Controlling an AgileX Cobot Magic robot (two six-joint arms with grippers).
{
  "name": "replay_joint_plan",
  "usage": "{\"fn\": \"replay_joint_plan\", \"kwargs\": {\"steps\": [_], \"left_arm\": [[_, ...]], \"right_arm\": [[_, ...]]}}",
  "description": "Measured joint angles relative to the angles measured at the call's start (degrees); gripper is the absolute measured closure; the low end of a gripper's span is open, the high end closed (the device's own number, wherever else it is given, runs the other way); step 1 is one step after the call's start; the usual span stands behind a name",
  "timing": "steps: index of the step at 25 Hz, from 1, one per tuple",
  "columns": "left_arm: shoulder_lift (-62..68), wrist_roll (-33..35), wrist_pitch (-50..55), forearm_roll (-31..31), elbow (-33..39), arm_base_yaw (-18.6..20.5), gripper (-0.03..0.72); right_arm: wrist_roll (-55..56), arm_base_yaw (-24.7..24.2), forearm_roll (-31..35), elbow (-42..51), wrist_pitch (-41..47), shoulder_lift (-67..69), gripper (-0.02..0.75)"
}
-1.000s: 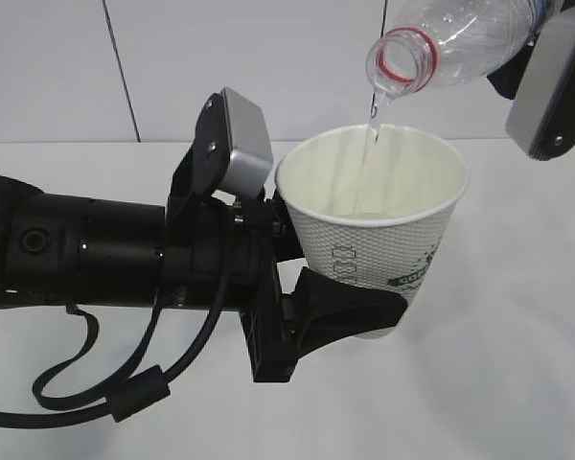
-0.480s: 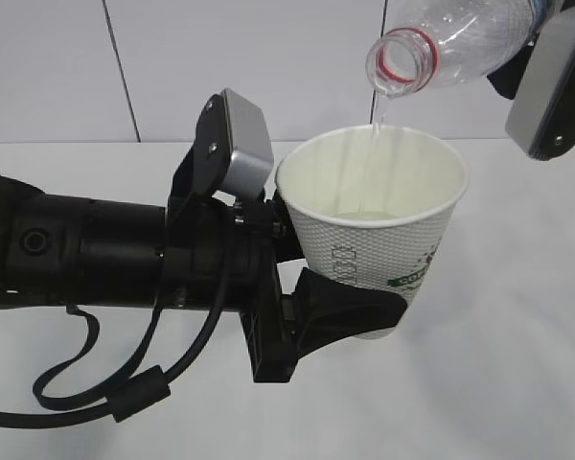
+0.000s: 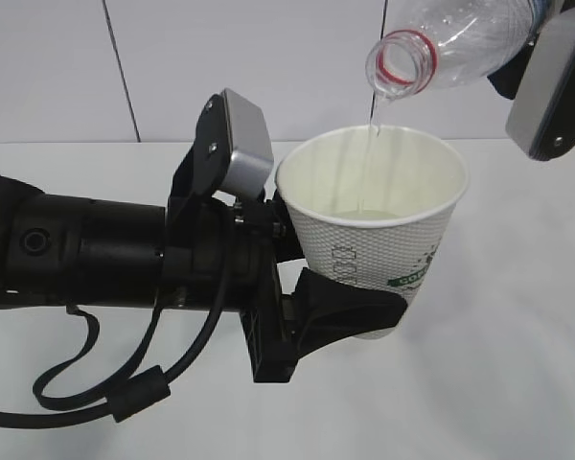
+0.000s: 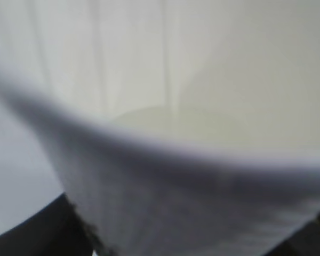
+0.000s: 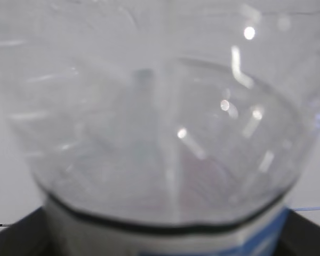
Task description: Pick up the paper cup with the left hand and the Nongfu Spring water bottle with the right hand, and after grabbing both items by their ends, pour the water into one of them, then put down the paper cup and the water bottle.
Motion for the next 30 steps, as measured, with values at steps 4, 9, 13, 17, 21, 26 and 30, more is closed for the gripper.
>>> {"fn": "replay_joint_plan", "kwargs": {"steps": [4, 9, 13, 17, 21, 26, 30], "left_arm": [[0.00, 0.00, 0.00, 0.00, 0.00, 0.00, 0.179], [0.00, 0.00, 0.00, 0.00, 0.00, 0.00, 0.179], [0.00, 0.00, 0.00, 0.00, 0.00, 0.00, 0.179], [0.00, 0.00, 0.00, 0.00, 0.00, 0.00, 0.179], [0.00, 0.00, 0.00, 0.00, 0.00, 0.00, 0.179], [0.00, 0.00, 0.00, 0.00, 0.00, 0.00, 0.179], [0.00, 0.00, 0.00, 0.00, 0.00, 0.00, 0.179]], "right_arm": [[-0.34, 0.00, 0.00, 0.00, -0.04, 0.00, 0.245], [-0.82, 0.00, 0.00, 0.00, -0.40, 0.00, 0.245], [-1.05, 0.00, 0.00, 0.00, -0.40, 0.00, 0.245], [-1.04, 0.00, 0.00, 0.00, -0.40, 0.00, 0.245], [-1.04, 0.00, 0.00, 0.00, -0.54, -0.08, 0.245], [-1.04, 0.00, 0.00, 0.00, -0.83, -0.08, 0.245], [-1.04, 0.00, 0.00, 0.00, -1.40, -0.08, 0.245]]}}
